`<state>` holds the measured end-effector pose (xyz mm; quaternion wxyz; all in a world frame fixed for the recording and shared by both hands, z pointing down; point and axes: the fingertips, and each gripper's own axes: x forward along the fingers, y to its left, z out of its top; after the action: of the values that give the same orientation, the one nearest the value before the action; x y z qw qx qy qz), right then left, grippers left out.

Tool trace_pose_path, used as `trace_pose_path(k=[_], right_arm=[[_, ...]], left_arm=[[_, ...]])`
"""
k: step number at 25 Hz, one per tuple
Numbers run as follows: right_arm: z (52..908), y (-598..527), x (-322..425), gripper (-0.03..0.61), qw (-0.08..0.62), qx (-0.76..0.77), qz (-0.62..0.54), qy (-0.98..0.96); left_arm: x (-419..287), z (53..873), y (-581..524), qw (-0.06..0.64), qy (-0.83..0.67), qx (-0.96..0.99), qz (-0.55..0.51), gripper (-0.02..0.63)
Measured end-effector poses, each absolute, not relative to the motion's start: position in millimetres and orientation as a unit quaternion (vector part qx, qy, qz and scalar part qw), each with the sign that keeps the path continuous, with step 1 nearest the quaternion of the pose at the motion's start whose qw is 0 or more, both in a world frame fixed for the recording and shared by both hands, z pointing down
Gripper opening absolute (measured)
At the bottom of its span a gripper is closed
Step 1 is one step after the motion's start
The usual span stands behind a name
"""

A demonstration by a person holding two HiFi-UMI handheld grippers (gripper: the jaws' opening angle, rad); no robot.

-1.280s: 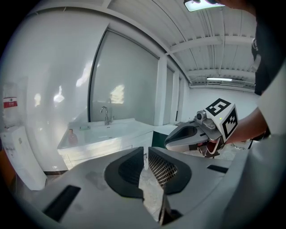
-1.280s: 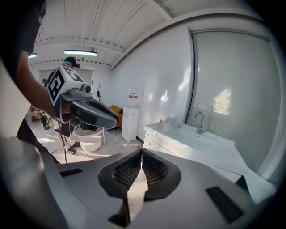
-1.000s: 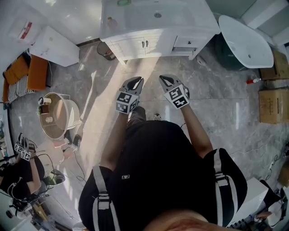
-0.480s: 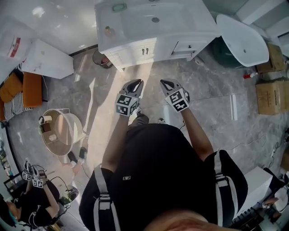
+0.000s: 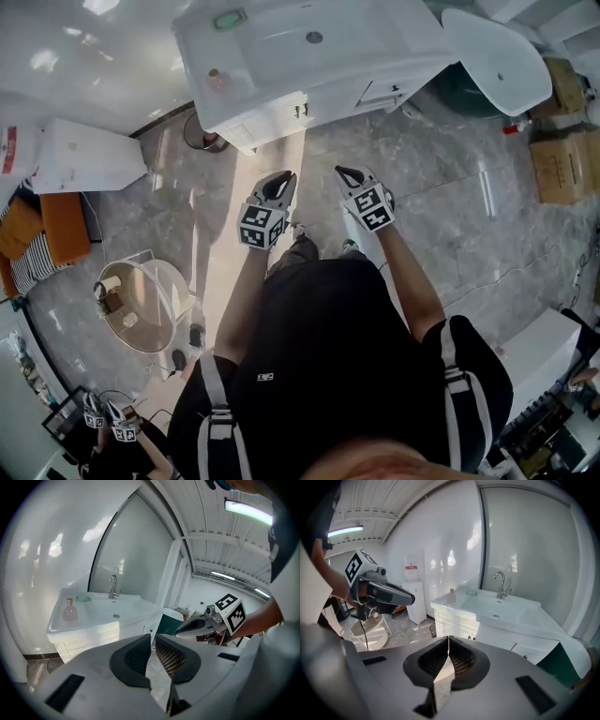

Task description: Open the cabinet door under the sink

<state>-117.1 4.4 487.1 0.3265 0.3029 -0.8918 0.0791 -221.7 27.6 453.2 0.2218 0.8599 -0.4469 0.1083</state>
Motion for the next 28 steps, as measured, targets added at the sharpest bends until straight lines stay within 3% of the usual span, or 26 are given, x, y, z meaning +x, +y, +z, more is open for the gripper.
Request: trace_pose_path(k=[13, 28], right_arm=[[583.6, -62.6, -133.6, 0.060, 0.317, 0.328, 0.152, -0.877], [753.6, -181.1, -153.7, 0.063, 0.304, 0.359, 0.194, -0.861]], left_arm=[[-256.9, 506.3, 3.7, 0.254, -0.469, 0.837, 0.122, 0.040], [-224.5, 595.5, -77.1, 0.251, -0.483, 0.832, 0.105, 0.040]])
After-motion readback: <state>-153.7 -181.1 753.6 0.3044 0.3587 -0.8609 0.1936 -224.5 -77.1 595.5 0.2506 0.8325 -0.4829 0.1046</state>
